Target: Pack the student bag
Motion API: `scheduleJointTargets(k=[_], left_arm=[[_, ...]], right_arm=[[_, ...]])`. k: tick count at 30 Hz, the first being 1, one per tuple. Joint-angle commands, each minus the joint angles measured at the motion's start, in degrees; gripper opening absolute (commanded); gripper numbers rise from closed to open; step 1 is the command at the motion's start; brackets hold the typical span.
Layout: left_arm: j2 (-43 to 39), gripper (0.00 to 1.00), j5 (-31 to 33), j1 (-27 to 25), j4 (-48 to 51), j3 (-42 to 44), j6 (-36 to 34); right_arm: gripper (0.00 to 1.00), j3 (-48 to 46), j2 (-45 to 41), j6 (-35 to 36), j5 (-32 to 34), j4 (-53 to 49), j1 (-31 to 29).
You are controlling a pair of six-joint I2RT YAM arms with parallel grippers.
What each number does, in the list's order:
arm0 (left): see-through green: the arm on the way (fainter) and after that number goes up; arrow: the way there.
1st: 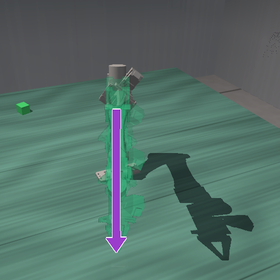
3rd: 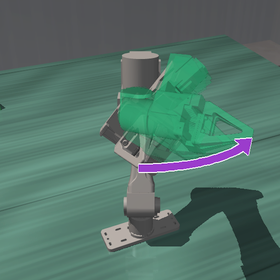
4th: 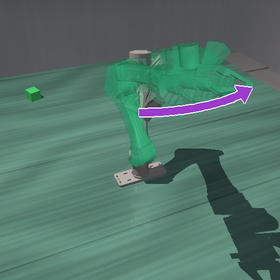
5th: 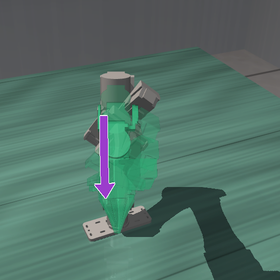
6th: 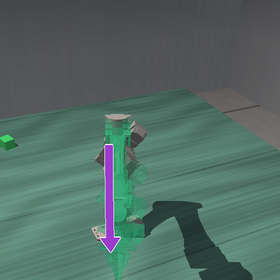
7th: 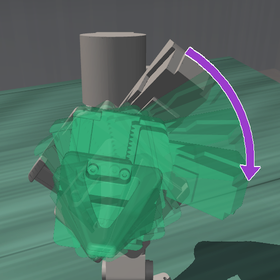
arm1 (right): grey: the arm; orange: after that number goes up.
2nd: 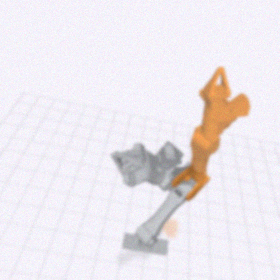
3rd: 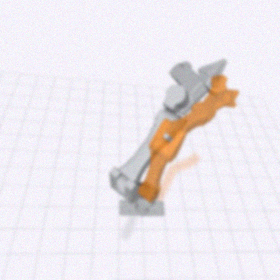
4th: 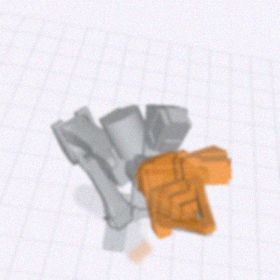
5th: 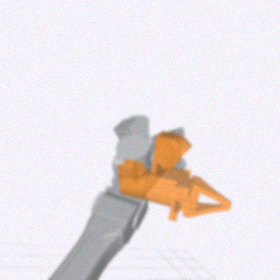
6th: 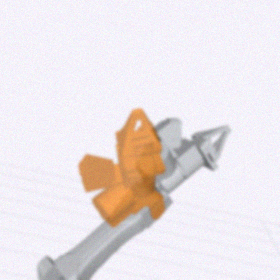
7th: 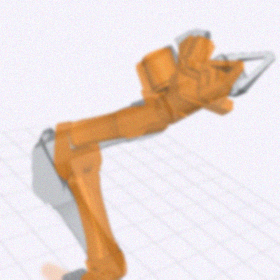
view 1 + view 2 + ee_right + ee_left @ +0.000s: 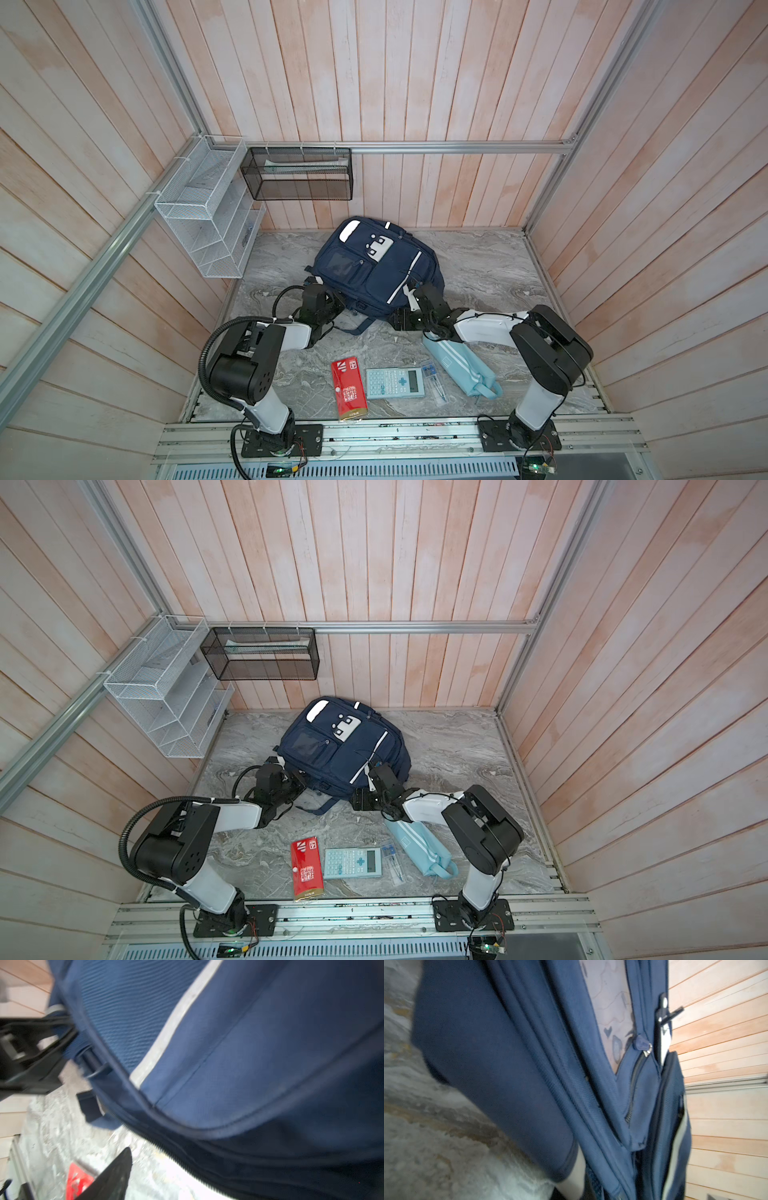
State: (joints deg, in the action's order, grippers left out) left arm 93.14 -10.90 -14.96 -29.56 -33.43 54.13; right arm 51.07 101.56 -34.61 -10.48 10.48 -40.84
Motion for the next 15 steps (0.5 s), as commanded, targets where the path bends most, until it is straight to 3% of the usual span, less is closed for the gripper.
scheduleJointTargets(k=[1,5,8,15], left_arm=[[-4.8,0.0,-6.7,-2.1,-2.5,1.3,4.8],[-7.3,0.0,-5.0,-4.5,-4.7,3.1,9.6],[-8.6,0.0,-3.2,-6.7,-7.1,4.7,13.2],[-10.9,0.0,1.2,-8.9,-8.5,6.5,16.2]], right_arm=[[0.78,3.9,1.5,3.3,1.8,1.6,-0.2],[0.77,2.0,-1.5,1.0,5.2,3.4,-6.3],[0.75,1.6,-2.1,-0.1,11.9,4.6,-11.9],[0.68,4.9,1.9,-1.9,16.8,8.7,-16.8]])
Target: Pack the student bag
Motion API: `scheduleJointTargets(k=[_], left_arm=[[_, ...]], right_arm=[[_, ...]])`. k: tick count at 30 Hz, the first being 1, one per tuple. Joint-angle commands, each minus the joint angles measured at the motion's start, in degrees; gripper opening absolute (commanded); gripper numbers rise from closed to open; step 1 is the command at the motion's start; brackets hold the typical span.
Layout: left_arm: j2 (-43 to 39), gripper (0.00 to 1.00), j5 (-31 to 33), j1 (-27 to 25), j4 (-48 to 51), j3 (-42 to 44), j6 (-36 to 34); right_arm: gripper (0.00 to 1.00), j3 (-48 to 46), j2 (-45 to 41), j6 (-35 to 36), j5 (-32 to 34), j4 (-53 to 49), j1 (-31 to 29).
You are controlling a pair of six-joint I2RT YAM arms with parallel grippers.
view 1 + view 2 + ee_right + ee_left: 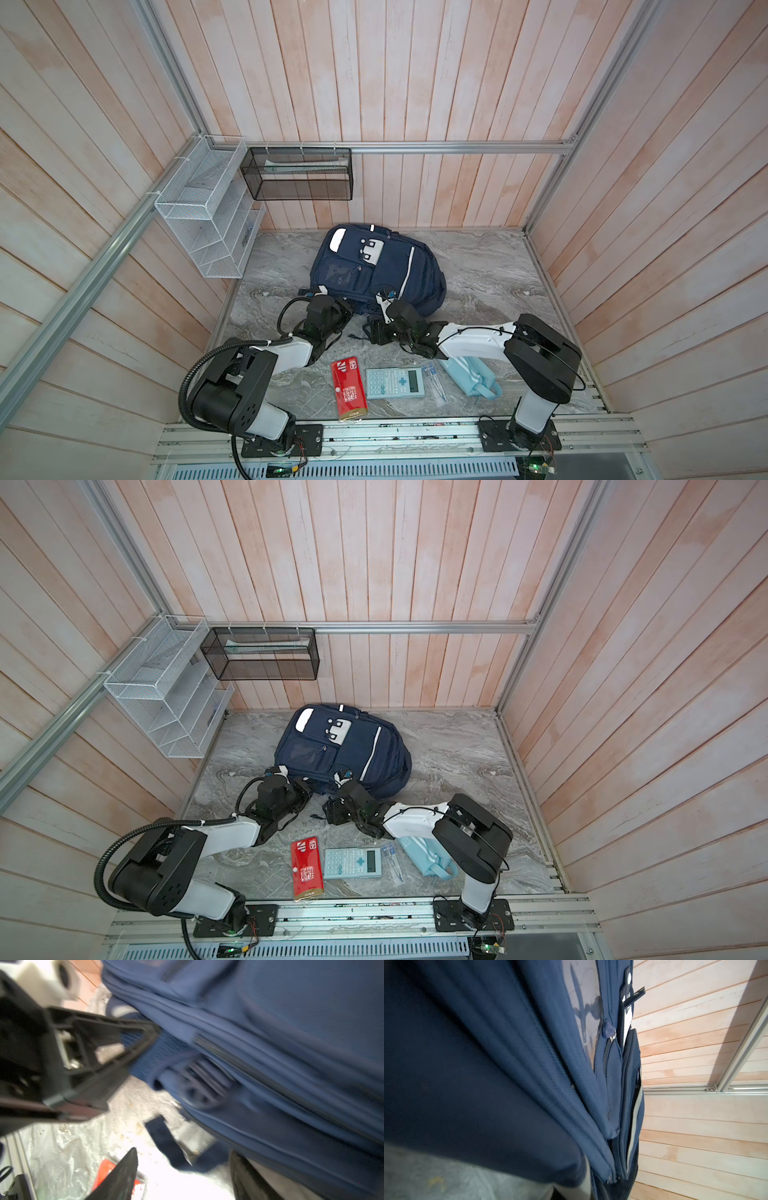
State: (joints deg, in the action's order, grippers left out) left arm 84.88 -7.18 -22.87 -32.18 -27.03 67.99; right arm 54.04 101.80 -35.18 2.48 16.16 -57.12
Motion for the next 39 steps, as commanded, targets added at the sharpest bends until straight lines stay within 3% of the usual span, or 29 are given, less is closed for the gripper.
scheduleJointTargets(k=[1,6,11,18,26,31,35,39], left_arm=[[-3.0,0.0,-2.5,-1.0,-6.0,0.2,2.7],[-4.0,0.0,-2.7,-1.8,-6.4,1.6,3.7],[-4.9,0.0,-2.9,-2.5,-7.6,4.0,5.2],[-5.2,0.0,-1.8,-2.2,-5.6,4.3,3.8],[-5.1,0.0,-5.1,4.3,-5.0,3.7,1.5],[-6.1,0.0,-5.9,6.0,-3.3,3.4,-0.1],[-6.4,0.0,-6.4,7.2,-2.6,3.2,-0.7],[-5.2,0.0,-7.2,8.1,-2.5,2.1,-2.4]], right_arm=[[0.68,1.9,2.1,-1.8,5.1,4.3,-1.1],[0.67,6.0,6.7,-2.5,12.4,2.4,-0.4],[0.52,10.2,9.5,1.0,17.7,1.9,-0.3],[0.0,9.2,7.4,5.2,14.9,2.8,0.1],[0.0,-2.3,-3.0,6.1,-0.7,-6.1,6.9],[0.0,-8.5,-10.4,9.0,-4.3,-11.6,13.1],[0.0,-11.5,-13.8,12.3,-6.4,-14.7,21.9],[0.0,-11.6,-14.9,13.8,-2.8,-18.9,27.5]])
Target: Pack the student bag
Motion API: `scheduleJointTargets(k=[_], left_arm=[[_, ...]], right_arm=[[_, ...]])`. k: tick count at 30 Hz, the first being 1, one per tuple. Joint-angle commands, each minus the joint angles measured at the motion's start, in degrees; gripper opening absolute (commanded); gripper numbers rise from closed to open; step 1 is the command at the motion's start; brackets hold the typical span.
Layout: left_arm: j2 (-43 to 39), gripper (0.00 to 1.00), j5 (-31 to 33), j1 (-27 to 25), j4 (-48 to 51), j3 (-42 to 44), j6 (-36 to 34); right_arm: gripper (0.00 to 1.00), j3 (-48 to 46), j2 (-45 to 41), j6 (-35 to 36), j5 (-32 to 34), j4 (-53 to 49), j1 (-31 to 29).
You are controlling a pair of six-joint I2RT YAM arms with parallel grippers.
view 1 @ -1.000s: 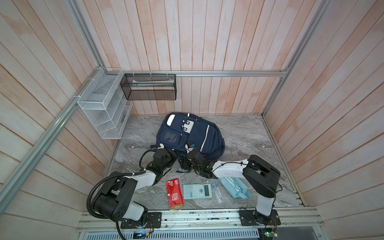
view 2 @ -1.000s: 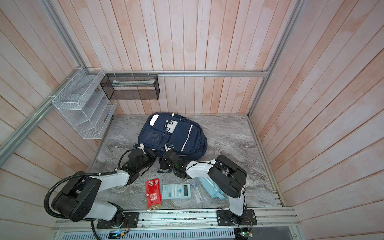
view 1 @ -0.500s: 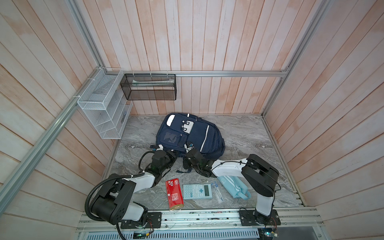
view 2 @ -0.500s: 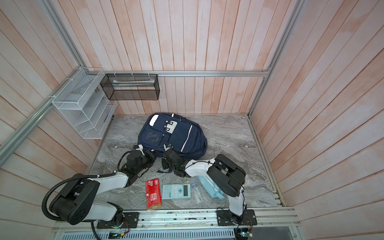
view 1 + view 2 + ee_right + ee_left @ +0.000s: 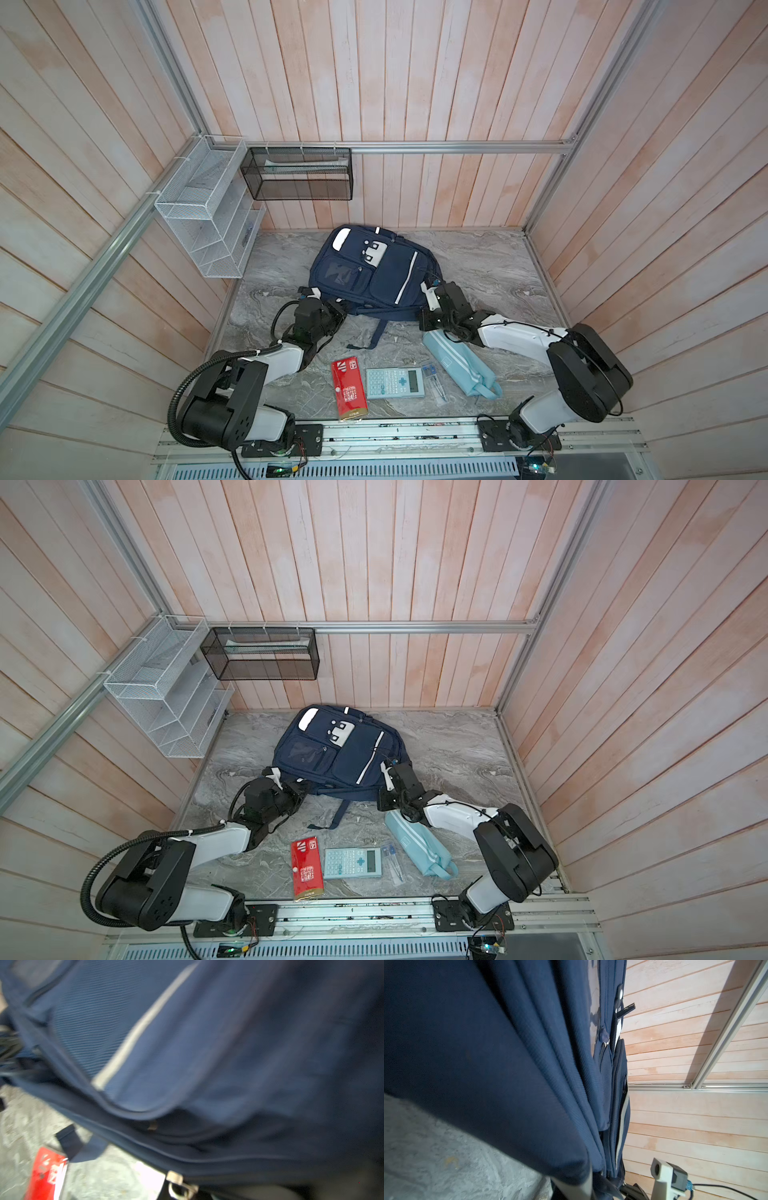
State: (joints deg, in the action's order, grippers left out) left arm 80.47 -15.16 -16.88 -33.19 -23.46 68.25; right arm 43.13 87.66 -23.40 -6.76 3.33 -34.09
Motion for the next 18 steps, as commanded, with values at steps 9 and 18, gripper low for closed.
scheduleJointTargets(k=[9,18], left_arm=[[7.1,0.69,3.3,6.1,-2.3,-10.1,-9.8],[-21.8,0.86,10.8,-6.2,9.1,9.7,1.2]], right_arm=[[0.0,10.9,1.7,-0.1,1.5,-9.6,-9.0],[0.0,22.7,10.5,-7.5,-0.5,-5.2,-19.2]])
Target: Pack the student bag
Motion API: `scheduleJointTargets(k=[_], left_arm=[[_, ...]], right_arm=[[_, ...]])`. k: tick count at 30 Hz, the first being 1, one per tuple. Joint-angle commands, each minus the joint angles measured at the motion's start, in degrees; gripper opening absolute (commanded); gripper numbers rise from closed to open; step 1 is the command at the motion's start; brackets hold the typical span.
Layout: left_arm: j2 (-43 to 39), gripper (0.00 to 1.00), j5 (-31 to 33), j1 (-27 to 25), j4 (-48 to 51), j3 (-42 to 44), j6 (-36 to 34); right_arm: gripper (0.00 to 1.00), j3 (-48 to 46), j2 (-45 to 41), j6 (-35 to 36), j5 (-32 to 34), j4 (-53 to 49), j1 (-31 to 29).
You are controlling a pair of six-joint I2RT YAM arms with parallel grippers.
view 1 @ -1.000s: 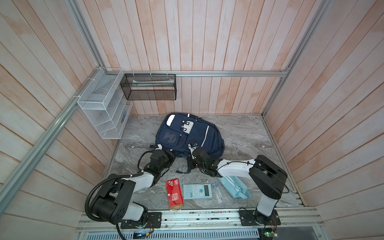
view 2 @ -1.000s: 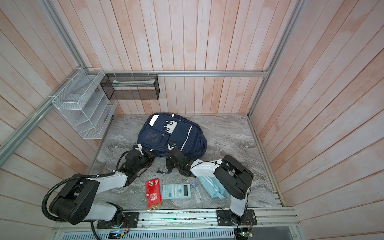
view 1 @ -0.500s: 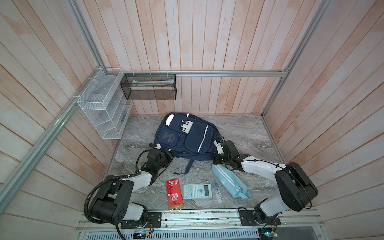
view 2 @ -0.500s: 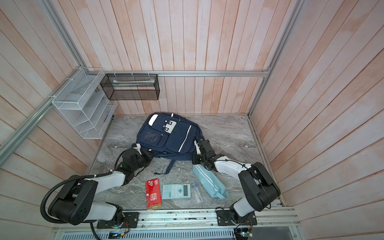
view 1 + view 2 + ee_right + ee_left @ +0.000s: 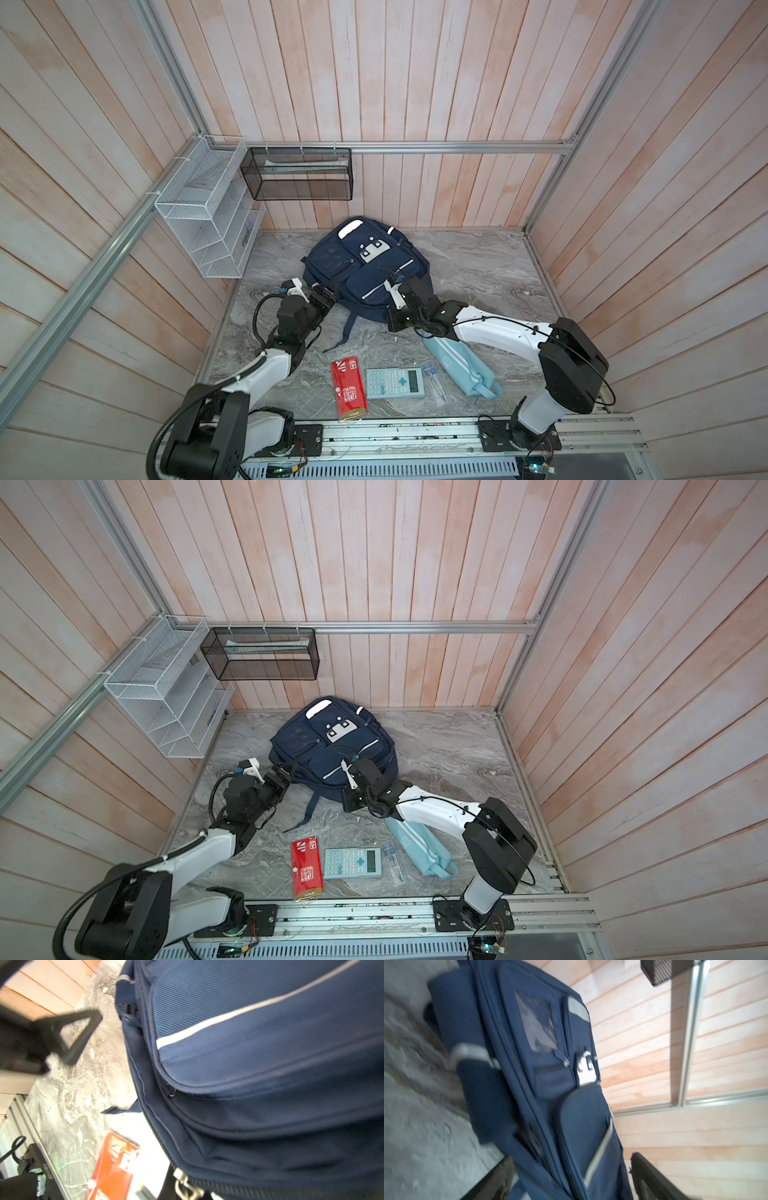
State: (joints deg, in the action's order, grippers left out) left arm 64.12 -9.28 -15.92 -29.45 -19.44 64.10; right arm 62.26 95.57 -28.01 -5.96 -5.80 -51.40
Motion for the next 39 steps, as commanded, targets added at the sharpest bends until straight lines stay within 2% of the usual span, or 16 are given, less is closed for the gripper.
scheduleJointTargets(k=[1,5,8,9,11,12,13,15,20,22,24,26,29,32,36,39], left_arm=[[-7.9,0.86,7.7,-10.3,5.5,7.8,7.8],[-9.3,0.88,10.2,-12.8,1.7,8.3,9.5],[-4.4,0.91,10.1,-12.9,1.5,4.5,6.5],[-1.7,0.86,9.7,-12.8,1.0,3.2,5.9],[3.3,0.41,6.3,-11.2,-2.1,2.3,5.3],[5.1,0.07,4.0,-10.0,-4.4,2.7,5.8],[6.0,0.0,1.9,-9.0,-6.0,3.1,6.4],[6.0,0.0,-0.6,-7.1,-7.2,4.1,6.8],[-0.7,0.0,-3.1,-3.9,-0.2,4.8,3.9],[-3.7,0.0,-4.4,-2.1,1.9,5.3,3.4],[-6.3,0.0,-6.6,-0.2,4.4,5.6,3.0],[-8.8,0.0,-7.4,0.5,6.6,6.0,2.6],[-10.4,0.0,-8.3,1.6,9.3,6.0,1.6],[-7.0,0.0,-9.7,2.4,8.1,4.5,0.0],[-0.5,0.0,-6.1,3.4,1.8,1.4,-3.6],[7.3,0.0,-7.4,4.1,1.5,-5.7,-6.7]], right_arm=[[0.0,5.3,4.0,-2.4,-0.8,3.8,-3.1],[0.0,10.1,7.6,-0.7,-1.0,2.7,-7.2],[0.0,10.8,8.0,-0.5,-0.9,1.7,-8.9],[0.0,9.9,7.5,-0.9,-1.2,2.2,-9.0],[0.0,8.3,6.2,-0.8,-0.7,2.3,-8.9],[0.0,7.6,5.4,-0.5,0.6,0.7,-8.5],[0.0,6.8,4.7,0.1,1.5,-0.6,-8.0],[0.0,4.3,2.9,1.1,3.5,-4.2,-4.8],[0.0,-3.7,-2.2,7.7,1.2,-7.6,7.6],[0.0,-5.6,-3.5,9.4,-1.1,-7.2,13.0],[0.0,-7.5,-4.0,10.2,0.5,-5.2,17.6],[0.0,-7.4,-2.8,11.3,0.5,-3.8,22.5],[0.0,-3.6,1.2,13.9,-5.0,-4.3,28.3],[0.0,-1.3,1.0,15.4,-4.1,-6.8,26.9],[0.0,-7.7,-8.0,15.8,2.2,-8.2,20.3],[0.0,-11.3,-12.9,13.0,0.5,-8.8,13.4]])
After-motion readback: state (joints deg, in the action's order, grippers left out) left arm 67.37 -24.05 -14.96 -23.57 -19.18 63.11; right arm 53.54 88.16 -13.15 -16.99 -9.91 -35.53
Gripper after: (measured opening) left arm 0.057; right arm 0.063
